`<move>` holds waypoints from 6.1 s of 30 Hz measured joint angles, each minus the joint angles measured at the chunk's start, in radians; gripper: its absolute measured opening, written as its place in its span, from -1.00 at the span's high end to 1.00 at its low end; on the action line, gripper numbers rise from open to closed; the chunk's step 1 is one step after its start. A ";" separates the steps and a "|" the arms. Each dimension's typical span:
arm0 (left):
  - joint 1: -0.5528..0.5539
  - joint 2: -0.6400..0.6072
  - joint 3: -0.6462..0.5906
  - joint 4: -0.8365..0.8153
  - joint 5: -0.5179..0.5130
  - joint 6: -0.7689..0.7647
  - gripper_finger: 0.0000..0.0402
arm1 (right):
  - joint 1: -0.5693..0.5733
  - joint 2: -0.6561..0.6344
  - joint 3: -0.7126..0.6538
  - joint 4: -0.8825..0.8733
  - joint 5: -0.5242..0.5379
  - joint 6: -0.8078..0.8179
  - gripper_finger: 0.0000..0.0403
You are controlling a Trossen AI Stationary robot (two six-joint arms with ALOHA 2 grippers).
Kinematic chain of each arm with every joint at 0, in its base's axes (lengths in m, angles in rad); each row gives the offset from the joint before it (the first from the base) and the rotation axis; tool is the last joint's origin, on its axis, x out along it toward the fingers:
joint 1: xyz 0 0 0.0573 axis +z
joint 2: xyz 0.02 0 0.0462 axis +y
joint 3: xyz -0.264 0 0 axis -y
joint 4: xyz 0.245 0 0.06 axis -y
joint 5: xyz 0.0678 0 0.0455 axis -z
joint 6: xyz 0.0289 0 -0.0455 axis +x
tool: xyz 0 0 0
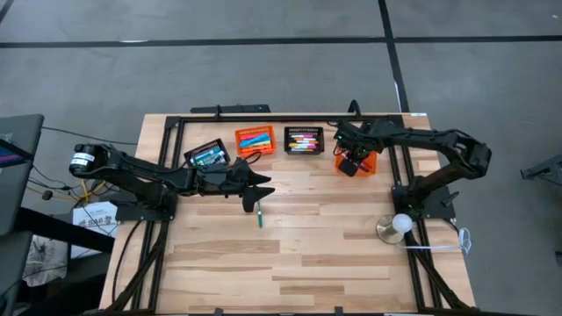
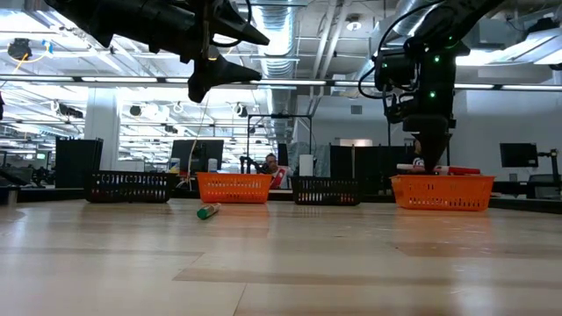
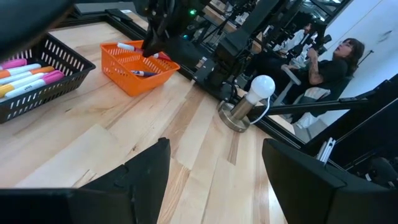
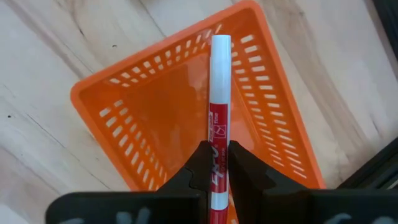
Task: Pick & Place Markers
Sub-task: Put the small red marker pen into the right orange bin, then put the small green marker pen into the right orange bin
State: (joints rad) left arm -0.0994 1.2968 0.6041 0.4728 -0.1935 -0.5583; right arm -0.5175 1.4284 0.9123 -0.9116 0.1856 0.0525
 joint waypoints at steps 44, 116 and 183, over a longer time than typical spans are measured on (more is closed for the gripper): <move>0.000 0.000 0.000 0.000 0.007 0.031 -0.27 | 0.153 -0.680 -0.043 0.258 -0.112 0.110 0.51; -0.008 0.212 0.240 -0.824 0.019 -0.990 -0.27 | 0.319 -1.246 -0.428 0.546 -0.080 0.363 0.51; 0.106 0.473 0.294 -0.858 0.202 -0.961 0.17 | 0.319 -1.246 -0.428 0.546 -0.078 0.358 0.51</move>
State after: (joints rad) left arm 0.0070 1.7703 0.8976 -0.3851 0.0089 -1.5196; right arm -0.1986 0.1822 0.4839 -0.3656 0.1079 0.4107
